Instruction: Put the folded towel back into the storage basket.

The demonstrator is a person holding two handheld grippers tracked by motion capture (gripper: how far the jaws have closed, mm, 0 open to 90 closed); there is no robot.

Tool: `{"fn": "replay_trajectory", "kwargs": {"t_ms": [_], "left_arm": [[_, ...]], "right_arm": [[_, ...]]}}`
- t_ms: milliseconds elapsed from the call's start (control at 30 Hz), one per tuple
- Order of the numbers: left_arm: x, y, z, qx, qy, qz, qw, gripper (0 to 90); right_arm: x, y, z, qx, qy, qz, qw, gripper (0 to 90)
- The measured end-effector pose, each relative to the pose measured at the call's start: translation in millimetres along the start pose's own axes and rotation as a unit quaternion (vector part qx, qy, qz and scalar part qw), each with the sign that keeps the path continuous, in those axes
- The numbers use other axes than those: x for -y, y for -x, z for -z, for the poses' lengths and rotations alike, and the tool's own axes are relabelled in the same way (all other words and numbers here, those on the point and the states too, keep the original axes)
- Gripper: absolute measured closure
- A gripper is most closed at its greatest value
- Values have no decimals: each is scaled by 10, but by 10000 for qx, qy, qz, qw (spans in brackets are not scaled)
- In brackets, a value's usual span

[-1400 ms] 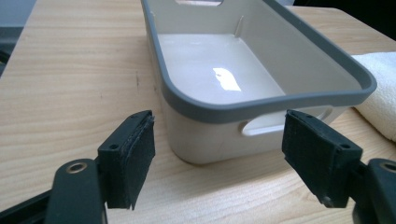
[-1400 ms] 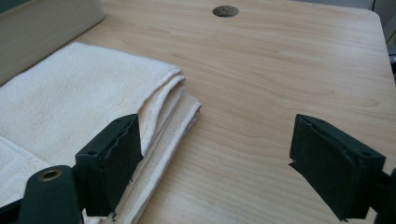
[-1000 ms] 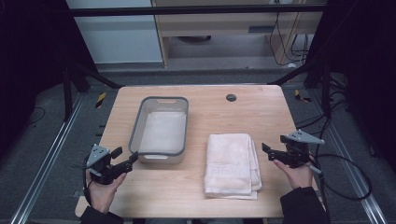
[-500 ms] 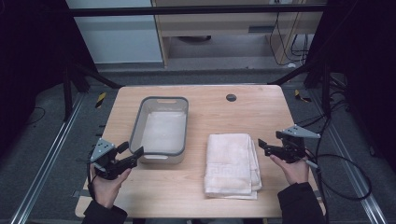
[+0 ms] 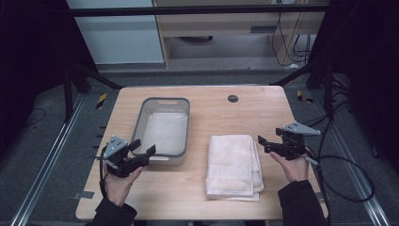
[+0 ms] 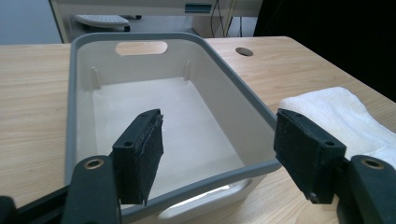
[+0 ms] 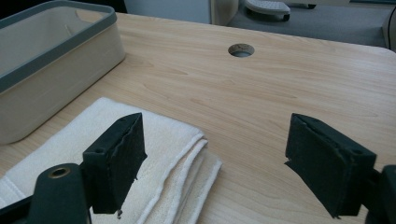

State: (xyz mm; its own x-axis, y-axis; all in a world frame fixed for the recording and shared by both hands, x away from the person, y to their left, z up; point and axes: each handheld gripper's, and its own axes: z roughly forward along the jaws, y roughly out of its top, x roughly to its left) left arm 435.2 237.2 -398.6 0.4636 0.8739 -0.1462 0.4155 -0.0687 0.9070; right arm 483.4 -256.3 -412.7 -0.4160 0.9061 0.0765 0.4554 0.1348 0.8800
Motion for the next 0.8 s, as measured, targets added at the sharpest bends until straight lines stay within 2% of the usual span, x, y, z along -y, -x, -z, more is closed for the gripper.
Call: {"fn": "replay_trajectory", "kwargs": {"t_ms": [233,400,467,633,800], "left_arm": [[-30,125,-103,125,-45,-70,9999,321],[-48,281,-203,238,-92,-199,9995,324],[-47,341,-237,217,-116,-284,9993,325],[-39,486,-343,336,-206,-333,9987,326],[-7,613,-438,427,-329,-467,9975,327]], "right_arm": [[-60,-27,-29,-28,37,10,10000,231],[-86,-52,-70,-74,40,-3,10000,222],[-89,-51,-89,-108,61,-3,9999,228],[-78,-57,-140,-170,-34,17,9998,234],[-65,-74,-186,-257,-124,46,9996,238]]}}
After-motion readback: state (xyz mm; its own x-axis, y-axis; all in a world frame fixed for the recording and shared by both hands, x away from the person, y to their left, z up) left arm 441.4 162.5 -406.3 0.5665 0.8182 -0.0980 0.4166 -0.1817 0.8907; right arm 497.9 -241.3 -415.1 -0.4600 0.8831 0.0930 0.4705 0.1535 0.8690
